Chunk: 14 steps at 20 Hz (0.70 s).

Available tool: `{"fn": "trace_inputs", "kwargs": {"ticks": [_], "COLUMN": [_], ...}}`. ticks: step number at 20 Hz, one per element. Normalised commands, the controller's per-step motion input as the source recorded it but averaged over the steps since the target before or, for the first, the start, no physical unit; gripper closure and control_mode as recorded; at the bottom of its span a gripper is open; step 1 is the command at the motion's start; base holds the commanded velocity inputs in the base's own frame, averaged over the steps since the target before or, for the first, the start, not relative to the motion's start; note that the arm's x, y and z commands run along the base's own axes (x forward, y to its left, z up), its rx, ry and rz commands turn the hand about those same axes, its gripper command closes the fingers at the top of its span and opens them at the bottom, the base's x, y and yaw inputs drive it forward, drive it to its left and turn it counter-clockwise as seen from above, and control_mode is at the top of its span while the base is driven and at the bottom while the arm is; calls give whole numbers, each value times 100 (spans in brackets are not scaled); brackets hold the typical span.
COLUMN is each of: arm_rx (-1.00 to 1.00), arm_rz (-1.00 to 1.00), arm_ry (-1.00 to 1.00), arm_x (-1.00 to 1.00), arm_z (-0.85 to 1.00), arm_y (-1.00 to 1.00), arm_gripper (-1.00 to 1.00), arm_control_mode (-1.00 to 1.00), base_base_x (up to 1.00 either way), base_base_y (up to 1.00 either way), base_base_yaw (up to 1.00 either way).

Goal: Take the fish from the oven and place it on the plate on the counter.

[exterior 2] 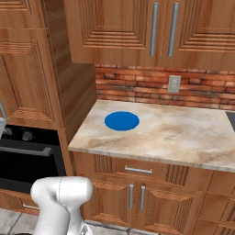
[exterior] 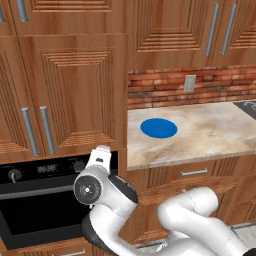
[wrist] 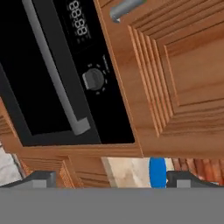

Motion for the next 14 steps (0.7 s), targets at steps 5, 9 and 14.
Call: {"fn": "trace_inputs", "kwargs": {"ticks": [5,9,14], "arm_rx": [-8,-21,-8], "arm_rz": [28,19,1], "arm_ry": [-3,-2,0], "arm_x": [0,0,0], "arm_z": [-57,-77,-69], "arm_y": [100,99,69], "arm_gripper": [-100,-100,-100], "arm_control_mode": [-100,-100,-100], "base_base_x": [0,0,0], "base_base_y": [0,0,0], "base_base_yaw": [0,0,0]}}
